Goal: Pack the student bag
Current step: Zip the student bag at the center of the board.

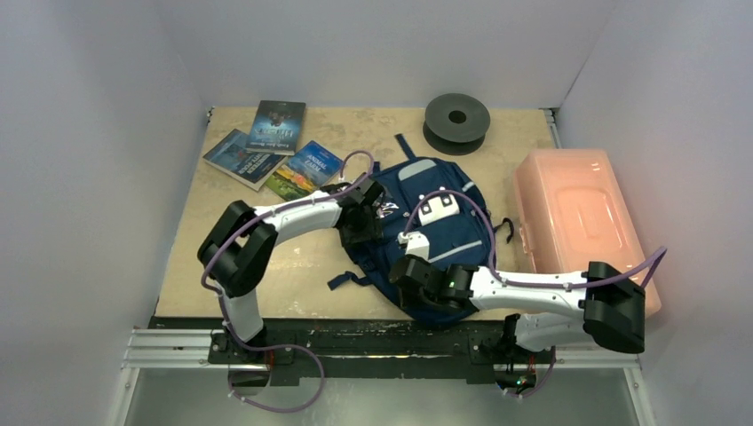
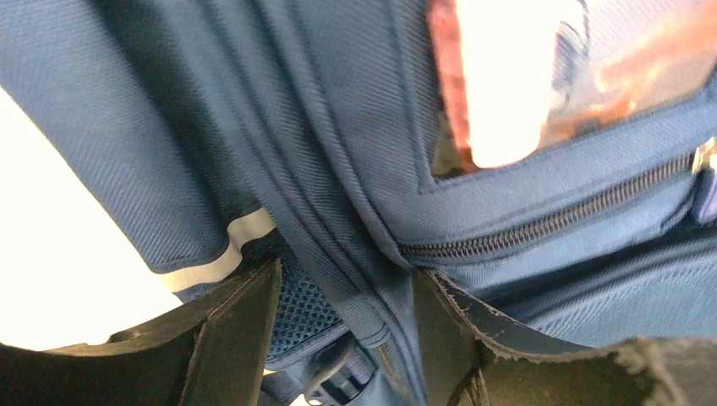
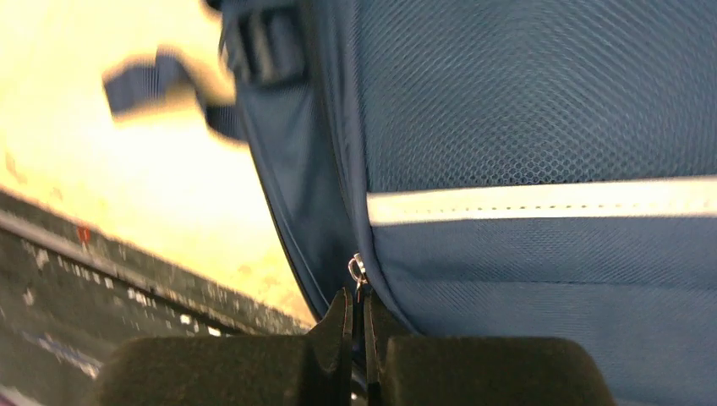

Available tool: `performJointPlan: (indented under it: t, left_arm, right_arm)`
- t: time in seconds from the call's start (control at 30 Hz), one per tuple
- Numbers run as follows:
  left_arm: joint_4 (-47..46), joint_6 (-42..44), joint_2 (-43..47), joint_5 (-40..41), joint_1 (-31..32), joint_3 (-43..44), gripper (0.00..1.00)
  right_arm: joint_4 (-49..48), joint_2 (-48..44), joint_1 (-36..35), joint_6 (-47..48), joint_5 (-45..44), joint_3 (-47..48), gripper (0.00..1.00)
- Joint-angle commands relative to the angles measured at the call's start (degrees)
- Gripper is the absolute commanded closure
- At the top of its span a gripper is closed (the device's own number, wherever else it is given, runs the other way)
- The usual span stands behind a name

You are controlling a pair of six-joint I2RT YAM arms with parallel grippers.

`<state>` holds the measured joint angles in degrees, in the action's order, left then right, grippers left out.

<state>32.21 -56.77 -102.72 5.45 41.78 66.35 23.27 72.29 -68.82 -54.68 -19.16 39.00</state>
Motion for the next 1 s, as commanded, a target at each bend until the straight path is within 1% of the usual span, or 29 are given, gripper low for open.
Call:
performJointPlan:
  t: [0.0, 0.07, 0.13, 0.2, 0.3, 0.33, 0.43, 0.5, 0.57, 0.63, 0.67, 0.77, 0.83, 0.9, 0.97]
  left_arm:
    - [-0.6, 12.5, -7.2, 6.9, -6.1, 7.2, 0.42]
    - [-0.5, 15.6, -7.2, 4.5, -7.3, 9.4, 0.42]
    - [-0.2, 18.1, -3.6, 2.4, -7.3, 9.3, 0.41]
    - [-2.3, 18.2, 1.8, -2.9, -7.4, 5.2, 0.41]
    - [-5.3, 14.8, 10.2, -14.3, -7.4, -1.5, 0.41]
    - [-6.3, 12.8, 12.5, -17.2, -7.4, -3.6, 0.41]
    - [-9.5, 1.1, 18.0, -24.0, -7.2, -10.1, 0.41]
    - [-11.6, -9.1, 19.7, -26.6, -6.3, -14.5, 0.41]
    - [-18.9, -17.8, 20.3, -29.3, -3.7, -19.4, 0.4]
    - [-24.7, -24.7, 19.5, -28.8, 0.6, -21.1, 0.39]
    - [-26.7, -26.4, 18.5, -27.6, 2.1, -21.1, 0.39]
    - [-29.4, -28.5, 14.1, -25.9, 5.0, -20.2, 0.4]
    - [-31.3, -29.0, 12.7, -24.4, 5.7, -20.6, 0.41]
    - [-35.4, -29.3, 11.7, -23.3, 6.1, -21.0, 0.42]
    - [-36.7, -29.2, 11.0, -22.2, 6.5, -20.8, 0.43]
  right_arm:
    - [5.0, -0.2, -4.7, 13.0, 6.1, 1.7, 1.0]
    - [7.7, -0.3, -4.7, 9.1, 2.4, 1.1, 1.0]
    - [7.0, -3.5, -4.7, 5.2, -0.9, -0.7, 1.0]
    - [3.0, -7.9, -4.5, 3.7, -2.8, -2.7, 1.0]
    - [-2.9, -13.4, -4.5, 4.6, -4.7, -4.6, 1.0]
    - [-4.2, -14.6, -4.5, 5.0, -5.0, -5.2, 1.0]
    - [-7.5, -16.1, -4.4, 6.8, -5.2, -6.7, 1.0]
    - [-9.0, -15.6, -4.4, 7.6, -4.4, -6.9, 1.0]
    - [-10.3, -14.8, -4.4, 8.1, -3.8, -7.1, 1.0]
    - [-11.1, -14.5, -4.4, 8.4, -3.4, -7.1, 1.0]
    - [-11.1, -14.5, -4.4, 8.6, -3.2, -6.9, 1.0]
    - [-9.3, -14.9, -4.4, 9.0, -3.2, -6.2, 1.0]
    - [-7.8, -15.3, -4.4, 9.6, -3.9, -5.6, 1.0]
    - [-7.2, -15.3, -4.4, 10.5, -4.5, -5.4, 1.0]
    - [-7.1, -14.7, -4.4, 11.5, -4.4, -5.2, 1.0]
